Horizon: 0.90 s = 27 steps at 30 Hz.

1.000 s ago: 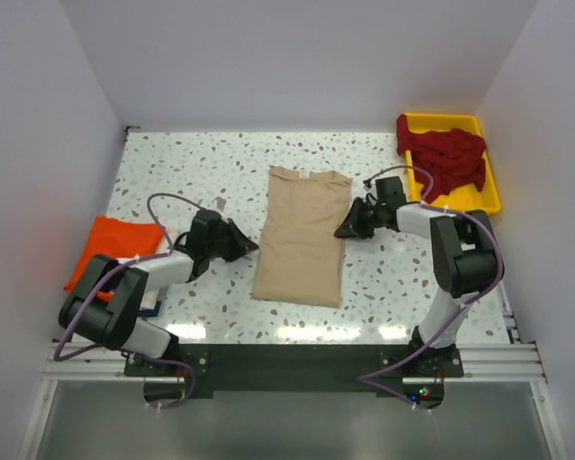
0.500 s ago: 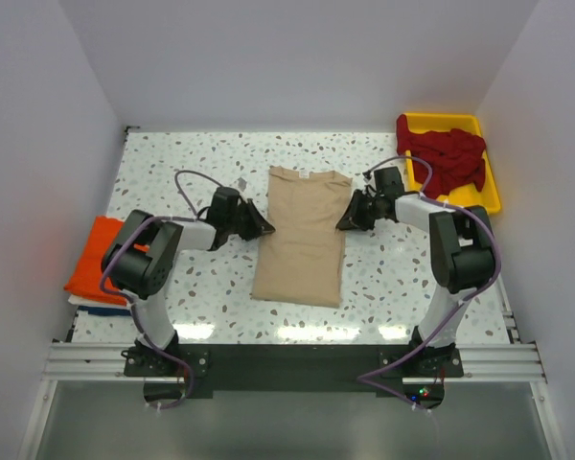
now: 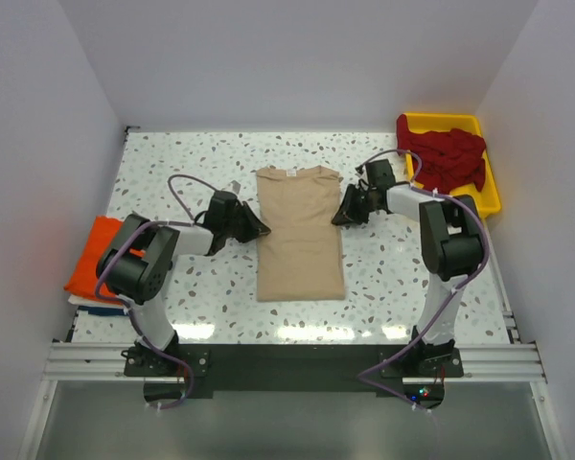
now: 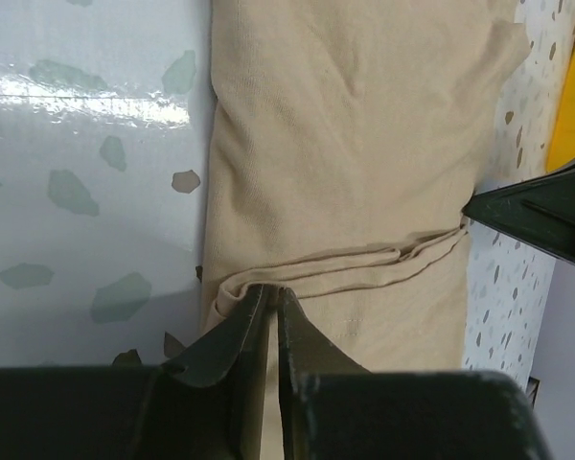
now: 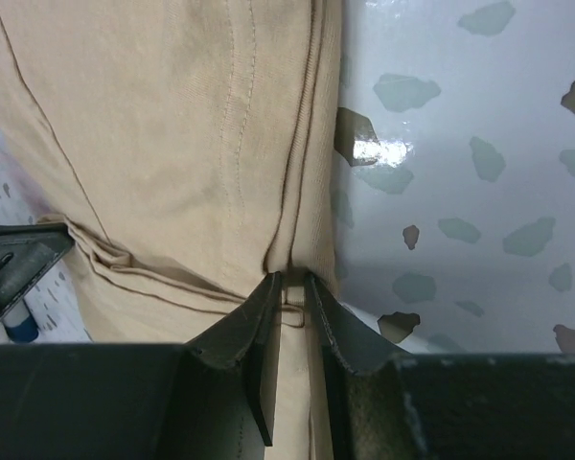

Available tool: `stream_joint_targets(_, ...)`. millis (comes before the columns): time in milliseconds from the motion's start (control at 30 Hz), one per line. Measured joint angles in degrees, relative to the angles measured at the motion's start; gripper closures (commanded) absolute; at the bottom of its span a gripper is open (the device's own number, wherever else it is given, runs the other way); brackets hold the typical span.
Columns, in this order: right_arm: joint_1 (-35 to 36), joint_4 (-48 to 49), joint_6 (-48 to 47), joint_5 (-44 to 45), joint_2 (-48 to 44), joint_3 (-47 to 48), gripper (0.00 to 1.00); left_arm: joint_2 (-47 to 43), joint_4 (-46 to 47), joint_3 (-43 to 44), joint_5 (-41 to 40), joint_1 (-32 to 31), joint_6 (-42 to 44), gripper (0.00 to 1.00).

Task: Fold and stack the t-shirts
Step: Fold the tshirt

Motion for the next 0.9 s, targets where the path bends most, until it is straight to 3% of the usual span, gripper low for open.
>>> stream_joint_targets(100, 0.22, -1.22, -0.35, 0.92, 0.26, 1.03, 0.78, -0.04, -1.25, 0.87, 0.02, 0.04, 0.31, 0.80)
stream_joint_targets(233, 0.31, -2.91, -0.44, 2.23, -1.33, 1.01, 0.64, -0.44, -2.62, 3.37, 0.70, 0.37, 1.60, 0.65)
stream_joint_targets(267, 0.31, -3.32, -0.48, 2.69, -2.16, 0.83, 0.57, -1.07, -3.39, 4.00, 0.76, 0.52, 1.86, 0.63)
stream_joint_targets(533, 0.28, -4.11, -0.37, 5.35, -22.49, -9.57, 0.52, -14.58, -11.54, 5.53, -1.18, 1.25, 5.20, 0.52)
stream_joint_targets(700, 0.63, -3.67, 0.37, 5.27, -34.56, -23.71, 0.52, -25.00, -13.18, -2.67, 0.31, 1.22, 6.97, 0.48)
stream_joint_targets(900, 1.99, -5.77, 1.68, 4.85, -44.19, -36.57, 0.52, -31.56, -16.20, -15.93, 6.43, 0.81, 7.67, 0.46)
